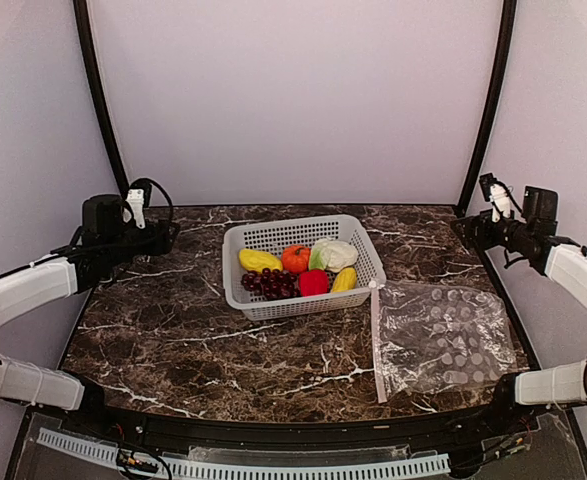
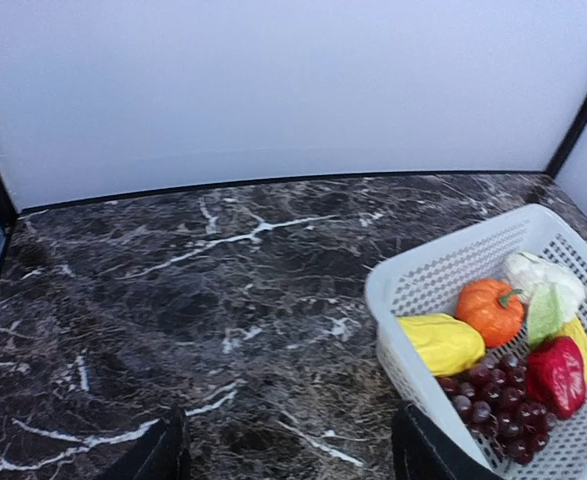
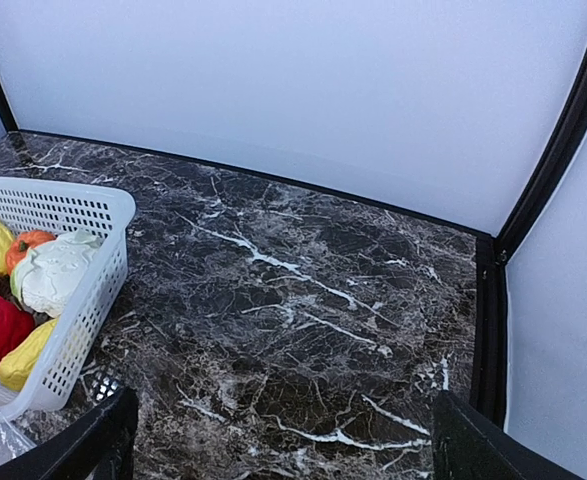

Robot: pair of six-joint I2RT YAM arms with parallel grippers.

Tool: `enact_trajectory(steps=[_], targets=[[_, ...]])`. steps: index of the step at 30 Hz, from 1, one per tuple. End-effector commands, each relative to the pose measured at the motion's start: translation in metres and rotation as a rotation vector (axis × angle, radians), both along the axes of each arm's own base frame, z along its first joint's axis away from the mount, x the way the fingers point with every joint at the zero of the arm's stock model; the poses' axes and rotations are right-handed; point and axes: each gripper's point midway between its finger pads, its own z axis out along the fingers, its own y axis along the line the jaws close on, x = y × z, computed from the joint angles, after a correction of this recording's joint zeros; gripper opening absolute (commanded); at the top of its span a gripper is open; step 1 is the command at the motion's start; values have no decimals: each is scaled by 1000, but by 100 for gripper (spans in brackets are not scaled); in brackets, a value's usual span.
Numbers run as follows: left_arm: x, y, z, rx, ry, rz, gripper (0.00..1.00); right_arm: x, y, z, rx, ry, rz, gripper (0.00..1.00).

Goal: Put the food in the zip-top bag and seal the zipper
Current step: Adjust the bin at the corner of the board.

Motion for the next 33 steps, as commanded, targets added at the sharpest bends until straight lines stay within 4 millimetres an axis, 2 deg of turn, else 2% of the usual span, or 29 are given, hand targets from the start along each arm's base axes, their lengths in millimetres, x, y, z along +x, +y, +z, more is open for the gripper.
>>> enact_trajectory(steps=[1, 3, 4, 5, 6, 9, 13, 14, 15, 16, 17, 18, 19, 33], targets=[[-23, -59, 13, -11, -30, -280, 68, -6, 10, 10, 25, -73, 69, 99], [-34, -81, 18, -8, -33, -371, 68, -12, 18, 8, -2, -91, 136, 99], [-37, -86, 13, 4, -7, -386, 68, -16, 22, 5, -14, -92, 173, 99], [-40, -96, 19, 7, -9, -410, 68, -18, 25, 4, -25, -101, 202, 99], [-42, -99, 12, 24, 27, -411, 68, -21, 28, 0, -28, -96, 226, 99], [-49, -115, 17, 16, 64, -419, 67, -25, 34, -4, -24, -87, 275, 99], [-43, -109, 15, 19, 127, -311, 65, -28, 39, -7, -25, -82, 312, 99], [-42, -106, 5, 36, 172, -290, 65, -29, 41, -8, -23, -83, 324, 99], [-36, -101, 8, 42, 180, -241, 65, -31, 43, -8, -22, -86, 339, 99], [-36, -99, -4, 64, 230, -220, 65, -33, 45, -9, -21, -86, 356, 99], [-32, -97, -3, 61, 242, -193, 65, -34, 46, -9, -23, -88, 369, 99], [-31, -96, -15, 74, 287, -174, 65, -34, 47, -10, -25, -88, 374, 99], [-28, -95, -15, 60, 303, -147, 65, -34, 46, -11, -28, -85, 374, 99], [-8, -117, -85, -13, 547, -70, 50, -37, 49, -14, -40, -86, 404, 99]])
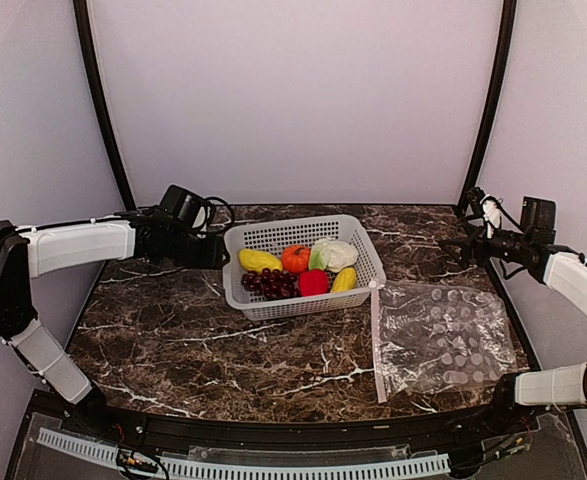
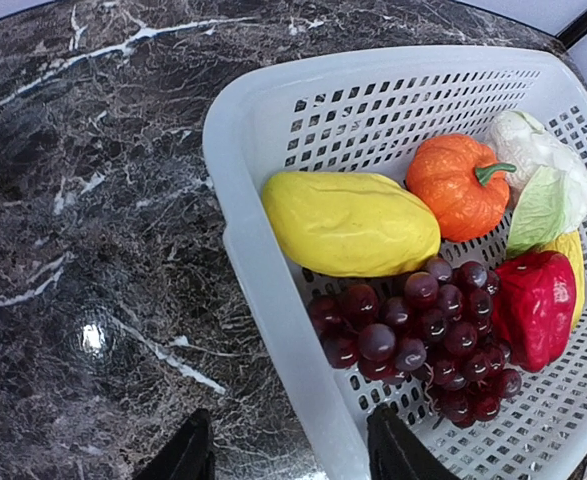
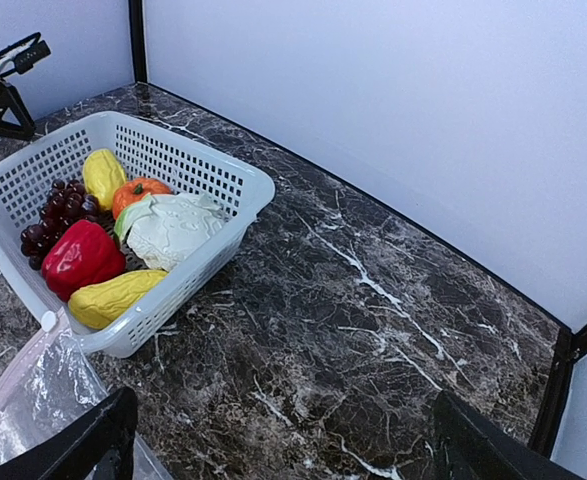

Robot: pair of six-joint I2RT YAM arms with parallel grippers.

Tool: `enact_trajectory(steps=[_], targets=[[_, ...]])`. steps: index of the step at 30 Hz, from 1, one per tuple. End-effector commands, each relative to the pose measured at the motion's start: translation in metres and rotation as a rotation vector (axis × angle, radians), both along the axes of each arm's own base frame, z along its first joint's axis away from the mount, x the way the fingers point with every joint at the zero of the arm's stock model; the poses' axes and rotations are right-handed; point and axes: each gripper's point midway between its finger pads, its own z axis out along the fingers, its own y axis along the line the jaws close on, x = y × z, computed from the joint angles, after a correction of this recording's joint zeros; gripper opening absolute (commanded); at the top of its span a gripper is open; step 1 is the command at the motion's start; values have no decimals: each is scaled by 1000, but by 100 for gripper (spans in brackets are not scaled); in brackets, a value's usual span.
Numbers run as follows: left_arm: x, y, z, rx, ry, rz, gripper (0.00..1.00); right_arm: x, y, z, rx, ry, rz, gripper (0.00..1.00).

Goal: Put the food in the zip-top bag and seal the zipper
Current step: Adjust the bin at the corner of the board.

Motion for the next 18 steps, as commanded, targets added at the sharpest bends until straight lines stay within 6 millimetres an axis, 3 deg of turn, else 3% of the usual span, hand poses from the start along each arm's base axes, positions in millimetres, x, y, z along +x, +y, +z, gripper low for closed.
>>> enact_trajectory(steps=[1, 8, 13, 17, 18], targets=[[-1, -8, -8, -29, 65, 19, 49, -3, 1, -6, -1, 12, 19, 99], [-5, -16, -33, -25, 135, -6, 42, -4, 2, -10, 4, 26, 30, 99], [-12, 12, -30, 67, 112, 74, 33, -4, 2, -11, 3, 29, 30, 99], [-37, 32, -33, 68, 142, 129, 30, -3, 2, -13, 2, 34, 32, 99], [-49, 35, -43, 48, 183, 144, 29, -3, 2, -13, 0, 32, 32, 99]])
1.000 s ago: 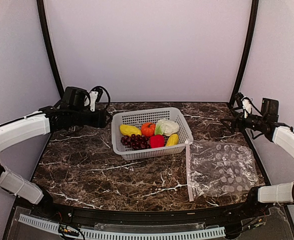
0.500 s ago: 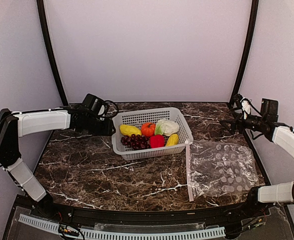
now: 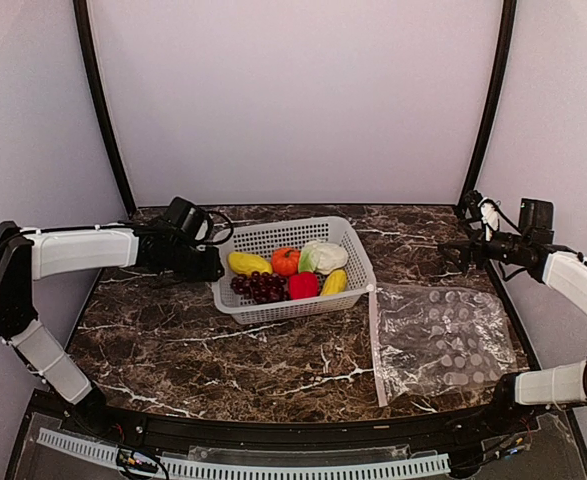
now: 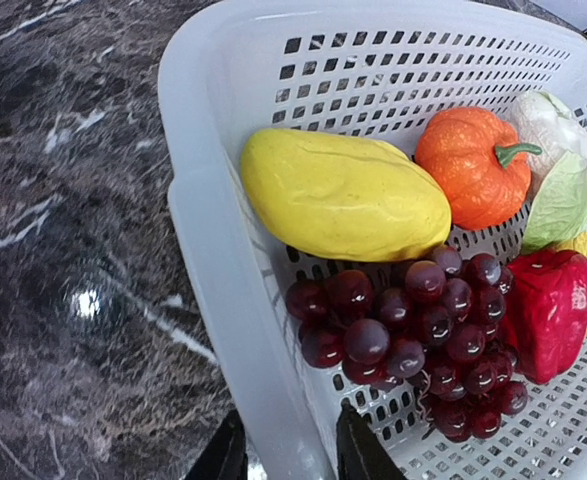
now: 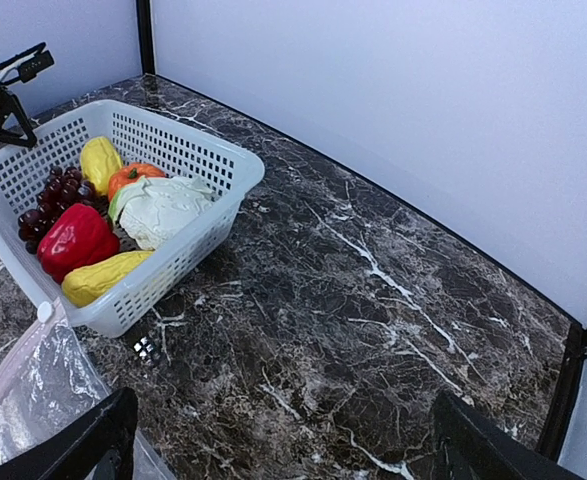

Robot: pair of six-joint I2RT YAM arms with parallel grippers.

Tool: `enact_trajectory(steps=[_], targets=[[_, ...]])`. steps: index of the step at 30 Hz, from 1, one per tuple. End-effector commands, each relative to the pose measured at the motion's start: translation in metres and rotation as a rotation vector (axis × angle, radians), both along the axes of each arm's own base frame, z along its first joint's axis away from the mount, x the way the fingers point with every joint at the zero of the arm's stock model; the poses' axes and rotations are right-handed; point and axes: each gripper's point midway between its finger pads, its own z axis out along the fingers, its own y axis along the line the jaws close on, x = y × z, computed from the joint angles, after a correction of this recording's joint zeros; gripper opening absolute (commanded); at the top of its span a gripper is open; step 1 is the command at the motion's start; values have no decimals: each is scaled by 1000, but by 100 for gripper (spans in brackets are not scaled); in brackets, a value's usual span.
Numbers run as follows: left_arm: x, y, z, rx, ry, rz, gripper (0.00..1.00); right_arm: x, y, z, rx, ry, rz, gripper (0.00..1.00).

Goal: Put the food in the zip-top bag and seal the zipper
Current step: Adjust the bin at the corner of the board.

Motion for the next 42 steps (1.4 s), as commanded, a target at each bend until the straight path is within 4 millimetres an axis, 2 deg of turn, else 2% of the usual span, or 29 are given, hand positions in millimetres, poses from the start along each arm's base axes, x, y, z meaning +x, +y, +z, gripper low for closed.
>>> enact_trajectory(steps=[1, 2, 3, 4, 5, 6, 7, 10, 12, 13, 14, 15, 17, 18, 20, 24, 25, 26, 27, 28, 29, 30, 31, 32, 33, 34, 35, 40, 42], targets=[[-47, 34, -7, 13, 93, 92, 29, -1, 0, -5, 2, 9, 9, 99], [-63, 36, -19, -15, 138, 108, 28, -1, -1, -6, 2, 11, 8, 99], [-69, 35, -10, -54, 118, 113, 28, -1, 0, -7, 2, 12, 10, 99], [-85, 37, -23, -62, 154, 129, 28, 0, 0, -7, 2, 14, 12, 99], [-91, 38, -14, -89, 130, 131, 28, 0, 0, -8, 3, 17, 13, 99], [-104, 39, -22, -88, 147, 136, 30, 0, 0, -9, 5, 23, 15, 99], [-114, 43, -19, -96, 142, 139, 32, 0, 0, -10, 7, 28, 18, 99], [-137, 52, -4, -100, 142, 140, 41, 0, 1, -10, 14, 39, 26, 98], [-144, 63, 12, -68, 121, 137, 51, 0, 3, -11, 17, 42, 32, 98], [-138, 67, 29, -47, 70, 129, 56, 0, 3, -11, 17, 43, 34, 98], [-141, 72, 37, -21, 60, 118, 57, 0, 3, -12, 18, 46, 38, 98], [-135, 70, 56, -1, 1, 70, 60, 0, 4, -12, 20, 49, 41, 98], [-125, 65, 82, 46, -80, -25, 64, -1, 5, -11, 22, 53, 48, 98], [-118, 60, 85, 73, -97, -64, 65, -1, 5, -10, 22, 51, 51, 98], [-98, 43, 110, 129, -176, -182, 67, -2, 6, -9, 21, 48, 55, 98], [-63, 3, 131, 229, -247, -431, 68, -4, 8, -6, 24, 41, 66, 98], [-53, -4, 118, 263, -217, -482, 69, -5, 9, -6, 27, 41, 71, 98], [-41, -8, 131, 252, -238, -487, 70, -6, 10, -5, 30, 40, 78, 98], [-32, -15, 115, 262, -192, -524, 70, -8, 11, -4, 34, 41, 84, 98], [-19, -18, 127, 245, -210, -524, 70, -8, 11, -3, 36, 40, 87, 98], [-9, -22, 109, 252, -157, -533, 70, -9, 11, -2, 35, 37, 89, 98], [3, -24, 119, 229, -174, -531, 70, -9, 11, -1, 34, 34, 88, 98], [12, -26, 104, 236, -137, -534, 70, -9, 11, -2, 33, 35, 87, 98], [25, -24, 110, 237, -154, -519, 70, -10, 11, -1, 31, 31, 86, 98], [33, -25, 97, 248, -128, -519, 70, -10, 11, -1, 30, 30, 85, 98], [42, -26, 102, 244, -144, -521, 70, -10, 11, -1, 30, 30, 84, 98], [51, -29, 96, 244, -138, -525, 70, -10, 11, -1, 29, 30, 84, 98], [70, -47, 72, 218, -115, -596, 70, -9, 11, -5, 28, 43, 85, 98], [75, -52, 53, 222, -80, -619, 70, -9, 11, -6, 29, 49, 87, 98]])
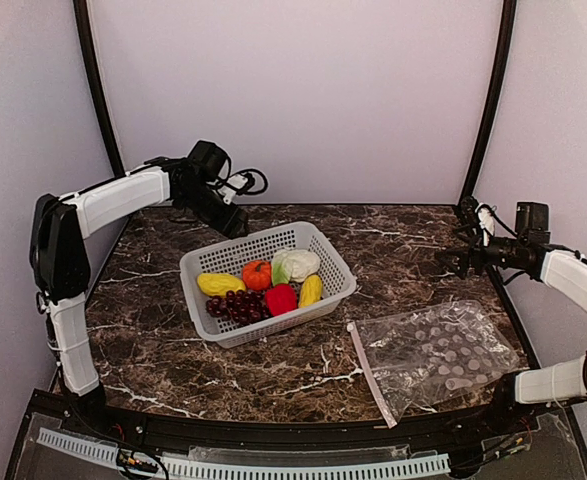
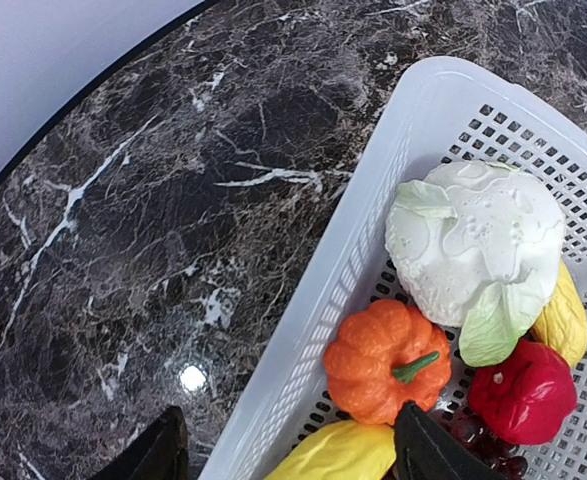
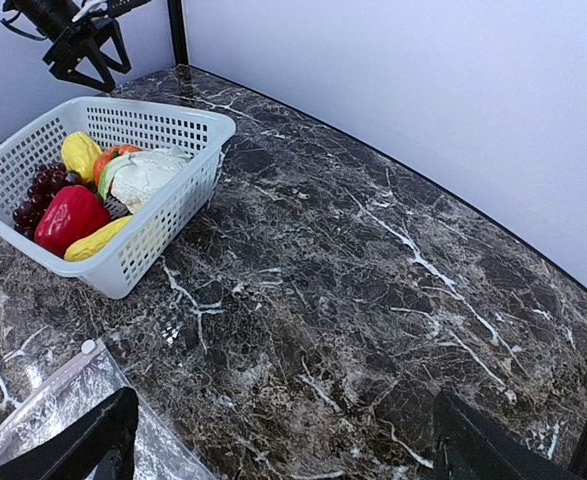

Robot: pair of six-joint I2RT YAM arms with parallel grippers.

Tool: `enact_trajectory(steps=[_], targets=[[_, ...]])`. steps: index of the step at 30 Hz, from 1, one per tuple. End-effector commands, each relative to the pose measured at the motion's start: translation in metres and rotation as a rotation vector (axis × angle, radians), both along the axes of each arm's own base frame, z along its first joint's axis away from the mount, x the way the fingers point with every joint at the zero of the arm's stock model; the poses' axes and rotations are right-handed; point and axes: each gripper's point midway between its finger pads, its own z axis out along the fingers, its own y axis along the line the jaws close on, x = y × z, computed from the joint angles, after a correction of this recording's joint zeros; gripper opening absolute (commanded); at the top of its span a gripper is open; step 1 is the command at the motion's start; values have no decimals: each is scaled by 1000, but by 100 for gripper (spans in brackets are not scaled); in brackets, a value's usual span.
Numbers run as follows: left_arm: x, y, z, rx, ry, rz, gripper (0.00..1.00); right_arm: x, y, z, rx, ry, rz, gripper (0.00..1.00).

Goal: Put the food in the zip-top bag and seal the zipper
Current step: Adjust the bin at the corner of the board.

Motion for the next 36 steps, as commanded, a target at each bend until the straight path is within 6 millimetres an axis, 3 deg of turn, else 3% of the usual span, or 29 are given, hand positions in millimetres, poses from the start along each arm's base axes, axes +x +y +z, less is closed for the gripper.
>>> enact_trajectory(steps=[1, 8, 13, 17, 20, 21, 22, 23, 24, 25, 26, 27, 28, 33, 36], targets=[[1, -18, -12, -3, 37, -105, 69, 1, 1, 7, 0, -16, 17, 98], [15, -23, -47, 37, 67, -122, 64, 2, 1, 4, -3, -7, 16, 98], [24, -18, -53, 64, 60, -72, 44, 2, 1, 1, -1, 3, 20, 98], [20, -10, -48, 73, 84, -11, 27, 4, 1, -1, 1, 15, 20, 96], [4, 1, -51, 86, 140, 29, 19, 1, 8, -1, -4, 56, 61, 90], [0, 5, -44, 75, 140, 63, 18, 1, 11, -3, -25, 78, 67, 88], [-9, 11, -52, 84, 167, 86, 17, -2, 16, -6, -46, 102, 85, 85], [-12, 14, -38, 54, 146, 131, 17, -5, 20, -11, -77, 130, 100, 84], [-23, 22, -50, 67, 177, 163, 16, -10, 24, -17, -114, 149, 118, 83], [-26, 25, -33, 16, 144, 211, 16, -15, 27, -25, -157, 171, 128, 82], [-40, 33, -46, 26, 176, 239, 14, -23, 31, -30, -191, 182, 150, 81], [-42, 38, -26, -22, 127, 292, 13, -32, 35, -38, -222, 195, 177, 80], [-56, 51, -42, 8, 147, 334, 11, -40, 36, -42, -254, 192, 192, 80], [-106, 74, -28, -172, 135, 501, 5, -69, 25, -66, -385, 253, 207, 79], [-127, 73, -20, -314, 140, 586, 3, -93, 24, -69, -425, 301, 274, 74]])
